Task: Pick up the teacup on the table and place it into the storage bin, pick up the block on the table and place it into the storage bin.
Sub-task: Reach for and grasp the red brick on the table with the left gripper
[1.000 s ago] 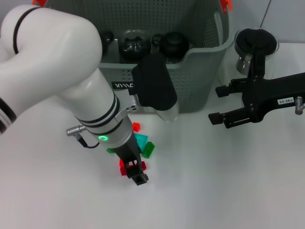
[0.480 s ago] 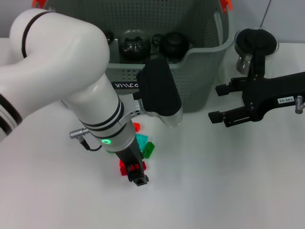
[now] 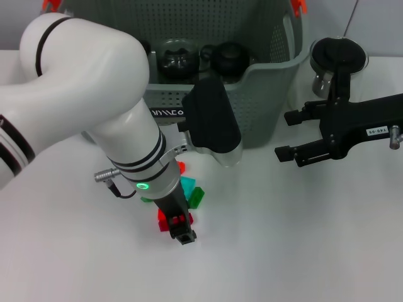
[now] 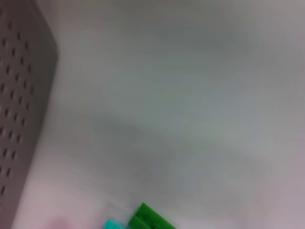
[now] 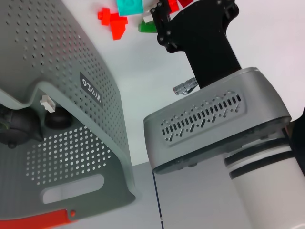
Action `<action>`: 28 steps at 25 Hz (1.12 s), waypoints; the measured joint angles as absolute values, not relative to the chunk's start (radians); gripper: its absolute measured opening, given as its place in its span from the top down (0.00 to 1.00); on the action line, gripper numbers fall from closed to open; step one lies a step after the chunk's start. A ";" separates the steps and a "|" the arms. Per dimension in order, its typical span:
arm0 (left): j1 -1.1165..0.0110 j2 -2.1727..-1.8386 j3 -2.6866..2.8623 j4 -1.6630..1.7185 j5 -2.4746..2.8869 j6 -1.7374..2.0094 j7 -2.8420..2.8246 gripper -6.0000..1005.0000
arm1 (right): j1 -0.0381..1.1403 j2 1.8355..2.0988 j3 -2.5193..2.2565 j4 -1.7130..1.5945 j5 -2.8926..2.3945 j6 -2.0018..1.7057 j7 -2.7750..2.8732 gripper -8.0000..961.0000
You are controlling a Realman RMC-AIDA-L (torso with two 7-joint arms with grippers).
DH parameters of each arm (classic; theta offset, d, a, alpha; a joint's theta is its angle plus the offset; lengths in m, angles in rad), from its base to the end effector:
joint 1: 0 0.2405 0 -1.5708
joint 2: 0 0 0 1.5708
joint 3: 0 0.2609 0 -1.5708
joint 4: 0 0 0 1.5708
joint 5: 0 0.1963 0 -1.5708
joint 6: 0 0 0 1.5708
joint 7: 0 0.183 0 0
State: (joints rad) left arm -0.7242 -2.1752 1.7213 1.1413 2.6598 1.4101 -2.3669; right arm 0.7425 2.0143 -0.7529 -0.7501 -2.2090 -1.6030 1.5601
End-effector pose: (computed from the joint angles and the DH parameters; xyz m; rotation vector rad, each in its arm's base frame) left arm -0.1820 0.3269 -0.1290 -2.8483 -0.2983 0.8245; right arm 0.1999 0.3754 -0.0208 -2.9398 0.4531 0.3547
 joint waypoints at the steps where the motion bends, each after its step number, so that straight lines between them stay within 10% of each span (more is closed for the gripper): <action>1: -0.726 -2.175 1.723 1.137 2.660 1.410 -2.367 0.46 | 0.742 2.015 -0.752 -0.750 -2.209 -1.603 1.560 0.05; 28: -0.735 -2.175 1.735 1.111 2.665 1.389 -2.379 0.69 | 0.741 2.016 -0.750 -0.750 -2.209 -1.603 1.560 0.05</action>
State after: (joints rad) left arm -0.7347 -2.1752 1.7351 1.1106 2.6649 1.3891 -2.3794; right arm 0.7415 2.0156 -0.7501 -0.7502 -2.2089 -1.6030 1.5600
